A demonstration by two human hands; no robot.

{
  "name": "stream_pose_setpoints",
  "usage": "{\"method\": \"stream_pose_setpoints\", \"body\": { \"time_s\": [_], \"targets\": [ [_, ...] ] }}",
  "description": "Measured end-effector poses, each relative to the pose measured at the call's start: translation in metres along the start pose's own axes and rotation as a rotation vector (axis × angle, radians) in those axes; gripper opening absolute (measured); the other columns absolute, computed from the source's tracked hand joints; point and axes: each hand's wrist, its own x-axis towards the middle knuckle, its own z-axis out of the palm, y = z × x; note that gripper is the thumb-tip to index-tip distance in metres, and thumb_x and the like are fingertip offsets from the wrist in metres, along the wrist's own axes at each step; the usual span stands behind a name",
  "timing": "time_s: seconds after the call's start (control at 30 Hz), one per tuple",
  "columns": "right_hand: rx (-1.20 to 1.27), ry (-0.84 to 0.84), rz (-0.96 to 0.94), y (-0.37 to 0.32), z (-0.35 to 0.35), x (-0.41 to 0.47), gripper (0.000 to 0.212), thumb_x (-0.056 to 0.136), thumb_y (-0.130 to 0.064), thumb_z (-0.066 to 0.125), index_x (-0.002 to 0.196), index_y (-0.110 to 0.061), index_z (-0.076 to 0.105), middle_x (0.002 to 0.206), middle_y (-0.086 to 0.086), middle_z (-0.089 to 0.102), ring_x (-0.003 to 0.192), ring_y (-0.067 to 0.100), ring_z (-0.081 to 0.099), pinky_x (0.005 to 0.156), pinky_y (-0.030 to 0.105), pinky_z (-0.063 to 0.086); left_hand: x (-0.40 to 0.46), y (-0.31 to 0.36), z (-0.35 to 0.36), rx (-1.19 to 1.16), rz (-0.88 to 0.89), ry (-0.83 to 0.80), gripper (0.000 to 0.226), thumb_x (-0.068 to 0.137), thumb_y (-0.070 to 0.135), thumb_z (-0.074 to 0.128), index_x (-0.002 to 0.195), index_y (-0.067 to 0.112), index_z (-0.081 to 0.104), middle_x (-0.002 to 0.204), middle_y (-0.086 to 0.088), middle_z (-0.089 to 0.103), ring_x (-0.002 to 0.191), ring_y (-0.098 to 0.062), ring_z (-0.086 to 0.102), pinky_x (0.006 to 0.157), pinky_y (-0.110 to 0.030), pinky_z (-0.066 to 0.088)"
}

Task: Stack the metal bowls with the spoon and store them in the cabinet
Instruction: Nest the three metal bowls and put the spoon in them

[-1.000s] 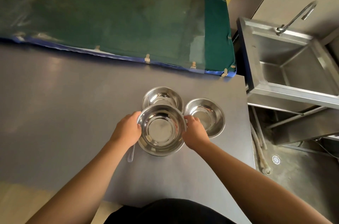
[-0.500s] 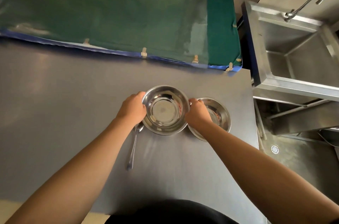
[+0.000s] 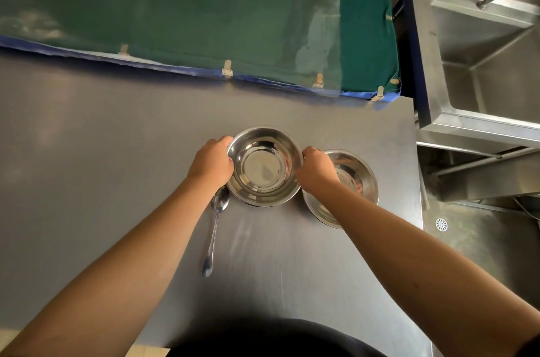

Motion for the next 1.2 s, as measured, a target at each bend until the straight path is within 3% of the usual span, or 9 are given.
{"method": "stream_pose_setpoints", "body": {
  "time_s": [0.17, 0.53, 0.73, 1.07, 1.2],
  "targets": [
    [-0.017, 0.017, -0.016, -0.002, 0.002, 0.005, 0.024, 0.091, -0.001, 0.049, 0.110, 0.001, 0.065, 0.108, 0.019, 0.070, 0.096, 0.038, 0.066, 0.083, 0.042, 0.056, 0.000, -0.001, 0.002, 0.023, 0.007, 0.000, 0.038, 0.088, 0.005, 0.056, 0.124, 0.013, 0.058, 0.104, -0.015, 0.067, 0.094, -0.038, 0.062, 0.077, -0.043, 0.053],
    [0.027, 0.009, 0.024, -0.007, 0.008, 0.005, 0.021, 0.089, -0.005, 0.052, 0.106, -0.003, 0.065, 0.103, 0.019, 0.071, 0.091, 0.040, 0.065, 0.074, 0.036, 0.053, -0.003, -0.006, 0.013, -0.090, -0.100, -0.028, 0.049, 0.091, 0.010, 0.058, 0.139, 0.014, 0.051, 0.122, -0.015, 0.060, 0.109, -0.037, 0.059, 0.087, -0.038, 0.046],
    [0.103, 0.012, 0.018, -0.006, 0.008, -0.001, 0.023, 0.091, -0.012, 0.055, 0.108, -0.007, 0.070, 0.100, 0.015, 0.073, 0.091, 0.037, 0.066, 0.082, 0.043, 0.058, -0.013, -0.011, 0.008, -0.089, -0.133, 0.008, 0.051, 0.091, 0.007, 0.055, 0.141, 0.015, 0.051, 0.121, -0.015, 0.061, 0.108, -0.037, 0.059, 0.085, -0.036, 0.045],
    [0.237, 0.104, -0.019, 0.002, -0.017, -0.016, 0.025, 0.092, -0.017, 0.058, 0.112, -0.009, 0.071, 0.097, 0.013, 0.075, 0.088, 0.035, 0.068, 0.072, 0.033, 0.052, -0.027, 0.016, -0.023, -0.116, -0.073, 0.092, 0.046, 0.090, 0.012, 0.055, 0.136, 0.019, 0.056, 0.121, -0.010, 0.064, 0.109, -0.034, 0.060, 0.091, -0.043, 0.051],
    [0.278, 0.141, -0.005, 0.025, -0.035, -0.023, 0.031, 0.089, -0.012, 0.058, 0.118, -0.011, 0.069, 0.094, 0.012, 0.076, 0.079, 0.032, 0.069, 0.065, 0.031, 0.052, -0.030, 0.046, -0.021, -0.124, -0.027, 0.097, 0.045, 0.090, 0.015, 0.056, 0.135, 0.020, 0.057, 0.123, -0.010, 0.064, 0.110, -0.034, 0.060, 0.092, -0.043, 0.050]
  ]
}}
